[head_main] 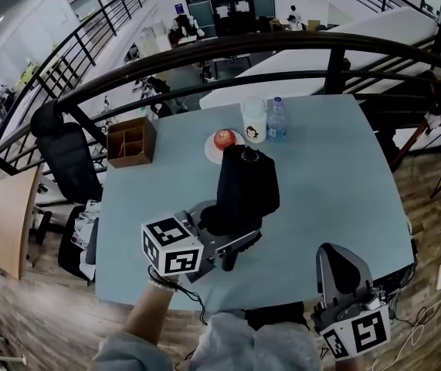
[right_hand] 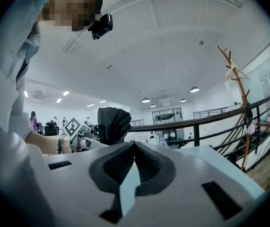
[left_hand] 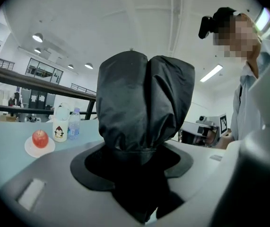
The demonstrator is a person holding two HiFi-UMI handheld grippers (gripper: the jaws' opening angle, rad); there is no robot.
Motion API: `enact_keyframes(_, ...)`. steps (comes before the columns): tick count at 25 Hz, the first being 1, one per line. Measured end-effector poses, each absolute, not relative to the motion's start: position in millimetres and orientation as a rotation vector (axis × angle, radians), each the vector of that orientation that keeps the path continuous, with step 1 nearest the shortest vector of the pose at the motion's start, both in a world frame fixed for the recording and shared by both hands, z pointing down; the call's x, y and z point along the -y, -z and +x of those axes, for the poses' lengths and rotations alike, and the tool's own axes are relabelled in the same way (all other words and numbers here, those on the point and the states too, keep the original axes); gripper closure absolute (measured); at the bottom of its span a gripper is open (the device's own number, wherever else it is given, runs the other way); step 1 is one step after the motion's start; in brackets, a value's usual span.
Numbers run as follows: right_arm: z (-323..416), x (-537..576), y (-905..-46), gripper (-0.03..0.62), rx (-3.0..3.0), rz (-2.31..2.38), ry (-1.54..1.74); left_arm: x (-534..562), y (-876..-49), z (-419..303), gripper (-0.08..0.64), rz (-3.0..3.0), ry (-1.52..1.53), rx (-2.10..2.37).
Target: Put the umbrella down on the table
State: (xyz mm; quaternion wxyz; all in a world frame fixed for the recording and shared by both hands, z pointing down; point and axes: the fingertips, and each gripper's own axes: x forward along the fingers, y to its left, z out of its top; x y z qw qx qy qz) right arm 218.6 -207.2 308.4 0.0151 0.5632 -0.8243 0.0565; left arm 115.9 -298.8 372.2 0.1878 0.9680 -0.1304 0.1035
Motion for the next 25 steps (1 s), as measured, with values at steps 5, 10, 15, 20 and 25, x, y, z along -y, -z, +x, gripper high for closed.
enact_keyframes(5, 232.9, 228.8, -314.1, 0.592, 2.584, 1.701, -0.217, 326.3, -392.0, 134.4, 0.302, 2.776, -0.504, 0.4)
enact_keyframes(10, 238.1, 251.9, -325.7, 0.592, 2.613, 1.632, -0.268, 357.2, -417.3, 143.1, 0.302, 2.818, -0.697, 0.449)
enact_keyframes(15, 242.1, 274.2, -338.8, 0.592, 2.635, 1.572, -0.317, 392.7, -446.3, 146.3, 0.302, 2.791, -0.838, 0.495)
enact_keyframes(20, 254.2, 292.2, -351.9, 0.592, 2.642, 1.515, -0.358, 423.4, -478.6, 152.0, 0.302, 2.767, -1.067, 0.54)
enact_keyframes(25, 263.4, 307.9, -366.8, 0.592, 2.64, 1.475, -0.406, 441.9, -512.0, 161.3, 0.302, 2.748, -1.294, 0.497)
